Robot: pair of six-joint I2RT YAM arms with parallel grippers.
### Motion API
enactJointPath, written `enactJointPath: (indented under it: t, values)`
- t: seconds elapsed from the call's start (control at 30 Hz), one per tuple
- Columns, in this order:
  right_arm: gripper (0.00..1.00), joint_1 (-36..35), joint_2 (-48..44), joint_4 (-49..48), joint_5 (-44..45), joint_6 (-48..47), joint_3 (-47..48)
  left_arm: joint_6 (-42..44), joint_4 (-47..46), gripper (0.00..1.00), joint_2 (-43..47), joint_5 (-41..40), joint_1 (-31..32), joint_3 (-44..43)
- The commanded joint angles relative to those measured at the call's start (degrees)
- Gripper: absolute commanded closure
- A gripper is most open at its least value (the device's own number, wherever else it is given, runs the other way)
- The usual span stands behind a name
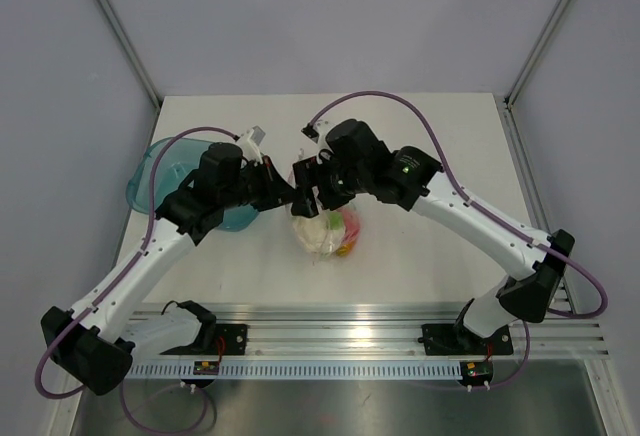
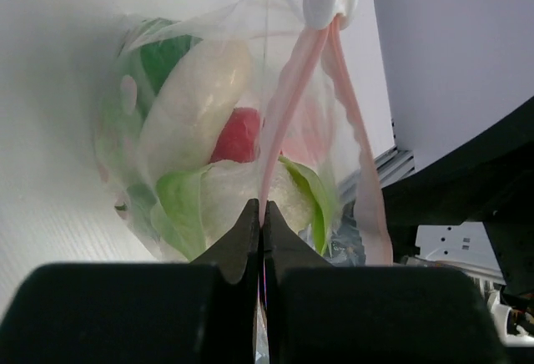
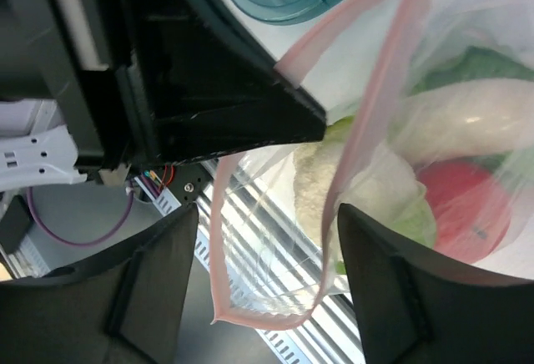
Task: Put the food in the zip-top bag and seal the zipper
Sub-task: Adjust the zipper food storage bag at the center of the board.
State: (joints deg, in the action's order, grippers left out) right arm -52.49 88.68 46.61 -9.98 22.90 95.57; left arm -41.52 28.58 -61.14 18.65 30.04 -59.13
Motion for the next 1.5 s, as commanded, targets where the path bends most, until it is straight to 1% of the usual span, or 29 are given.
enactJointPath:
  t: [0.0,0.03,0.07,0.23,0.27,0.43,0.47,0.6,0.67,0.73,0.77,0.8,0.87,0.9,0.93,0.97,1.03,1.07,1.1,1.2,1.23,1.27,1.3,1.33,1.4,1.47]
  values:
    - [0.23,-2.7,-0.8,1.1,2.5,-2.6,3.0,-5.0,-5.0,1.00,-0.5,-1.3,0.1,-4.1]
    - [0.19,-3.1,-0.5,0.9,2.9,-2.5,2.9,-5.9,-4.5,1.00,-0.8,-1.4,0.1,-4.4]
    - [0.19,-3.6,-0.4,0.9,4.2,-2.3,2.8,-6.5,-4.4,1.00,-0.9,-1.8,0.1,-4.6]
    - [0.18,-7.4,1.9,2.1,9.6,-2.6,4.1,-9.4,-3.6,1.00,-0.4,-3.4,0.1,-4.4]
    - [0.18,-7.8,2.4,2.3,12.1,-2.8,4.4,-9.5,-3.4,1.00,-0.3,-4.1,0.1,-4.5]
    - [0.18,-10.3,6.0,4.3,17.1,-2.7,7.4,-10.9,-1.7,1.00,0.4,-6.6,0.1,-5.0]
    - [0.18,-10.8,6.4,4.4,18.6,-2.5,7.9,-11.0,-1.7,1.00,0.5,-6.8,0.1,-5.0]
    - [0.27,-11.0,8.0,3.1,21.6,-0.3,9.0,-10.7,-1.7,1.00,0.9,-6.3,0.2,-4.5]
    - [0.27,-11.0,7.4,2.1,21.5,0.2,7.9,-9.1,-1.5,1.00,1.4,-6.5,0.2,-4.5]
    - [0.26,-10.8,4.8,-1.0,20.2,0.1,6.2,-5.3,-1.2,1.00,1.5,-5.6,0.2,-5.0]
    - [0.26,-10.7,3.6,-2.1,19.6,0.0,3.9,-3.4,-1.2,1.00,1.2,-4.7,0.2,-5.4]
    - [0.23,-10.8,0.8,-4.8,19.1,-0.4,2.8,0.4,-0.9,1.00,0.9,-4.0,0.1,-5.9]
    - [0.22,-10.8,-3.7,-8.0,18.6,-1.4,-0.4,3.7,-0.4,1.00,-0.1,-1.2,0.1,-7.5]
    - [0.22,-10.4,-5.2,-8.8,18.2,-3.1,-1.2,7.0,0.0,1.00,-1.9,0.4,-0.1,-8.0]
    - [0.22,-10.0,-6.5,-9.2,17.1,-3.8,-1.8,8.5,0.2,1.00,-2.7,4.1,-0.3,-8.8]
    - [0.22,-9.3,-9.0,-9.3,16.5,-4.6,-2.5,11.3,0.2,1.00,-4.1,6.0,-0.5,-10.0]
    - [0.22,-6.4,-11.7,-9.6,15.9,-6.7,-4.3,14.3,0.3,1.00,-7.0,11.4,-1.0,-11.3]
    - [0.22,-5.0,-14.5,-10.9,14.9,-7.5,-5.4,16.7,0.9,1.00,-7.9,12.5,-1.2,-12.7]
    - [0.22,-0.4,-16.1,-12.0,11.2,-8.6,-6.7,18.1,1.2,1.00,-9.9,15.2,-1.6,-13.5]
    - [0.20,8.1,-20.8,-15.7,3.2,-9.1,-11.4,23.6,3.7,1.00,-13.1,17.5,-2.3,-17.4]
    - [0.19,13.0,-21.5,-16.4,-1.8,-9.5,-13.0,25.2,4.5,1.00,-14.9,18.6,-2.5,-18.5]
    - [0.15,14.8,-21.6,-16.6,-4.3,-10.3,-13.3,27.9,6.0,1.00,-16.1,19.2,-2.7,-19.3]
    - [0.14,16.0,-21.4,-16.6,-6.0,-12.8,-13.7,29.2,6.6,1.00,-16.9,19.7,-2.9,-20.7]
    - [0.14,16.8,-21.1,-16.4,-8.0,-14.7,-13.8,30.8,7.2,1.00,-18.4,20.7,-3.1,-21.4]
    - [0.14,17.8,-20.0,-16.0,-8.0,-19.1,-14.7,35.2,9.1,1.00,-19.7,21.2,-3.1,-22.5]
    - [0.14,18.8,-20.0,-18.7,-10.3,-22.2,-17.5,38.9,11.1,1.00,-21.7,21.6,-3.2,-24.3]
